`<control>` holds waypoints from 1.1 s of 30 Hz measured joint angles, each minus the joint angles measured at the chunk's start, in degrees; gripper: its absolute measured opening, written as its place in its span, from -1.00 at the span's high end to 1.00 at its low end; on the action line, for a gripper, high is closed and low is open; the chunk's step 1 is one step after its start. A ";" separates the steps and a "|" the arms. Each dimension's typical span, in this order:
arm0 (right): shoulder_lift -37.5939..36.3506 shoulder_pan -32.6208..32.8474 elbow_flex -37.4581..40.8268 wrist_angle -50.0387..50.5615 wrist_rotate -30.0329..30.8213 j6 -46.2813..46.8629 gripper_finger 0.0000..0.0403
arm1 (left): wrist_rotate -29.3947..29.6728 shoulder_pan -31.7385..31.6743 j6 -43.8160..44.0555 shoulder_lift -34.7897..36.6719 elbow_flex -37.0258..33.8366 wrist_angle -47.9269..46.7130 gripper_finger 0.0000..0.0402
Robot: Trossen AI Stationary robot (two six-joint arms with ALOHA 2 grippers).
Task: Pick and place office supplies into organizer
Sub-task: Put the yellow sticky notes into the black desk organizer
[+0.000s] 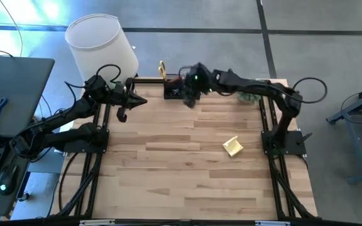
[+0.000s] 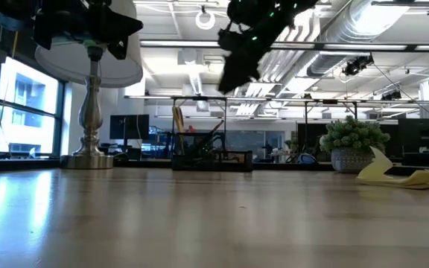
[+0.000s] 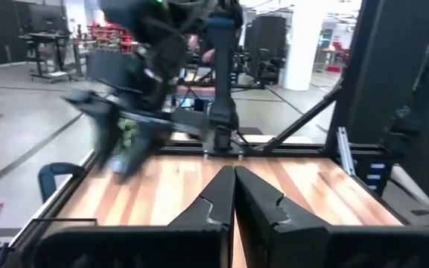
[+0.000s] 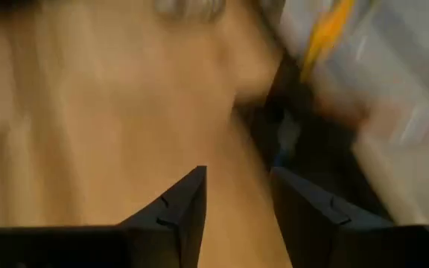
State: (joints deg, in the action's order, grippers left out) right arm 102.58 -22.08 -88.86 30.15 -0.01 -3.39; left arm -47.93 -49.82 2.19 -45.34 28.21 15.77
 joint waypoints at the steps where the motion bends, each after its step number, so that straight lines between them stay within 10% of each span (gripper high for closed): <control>1: -0.83 1.00 0.02 5.19 0.74 2.17 0.28 | -0.35 0.00 -0.01 0.02 0.00 -0.01 1.00; 10: -3.31 14.83 0.46 36.18 15.23 21.79 0.28 | -0.77 3.08 2.40 0.02 0.00 1.14 1.00; 23: -3.36 24.47 23.82 27.91 16.37 38.82 0.36 | 4.24 11.05 2.85 0.06 0.09 1.17 1.00; 33: -3.37 25.77 24.50 29.37 16.46 39.78 0.37 | 9.34 11.96 0.60 0.08 0.11 0.79 1.00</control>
State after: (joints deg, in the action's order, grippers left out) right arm 99.20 3.69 -64.36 59.52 16.45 36.39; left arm -38.59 -37.87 2.79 -45.25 28.32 16.56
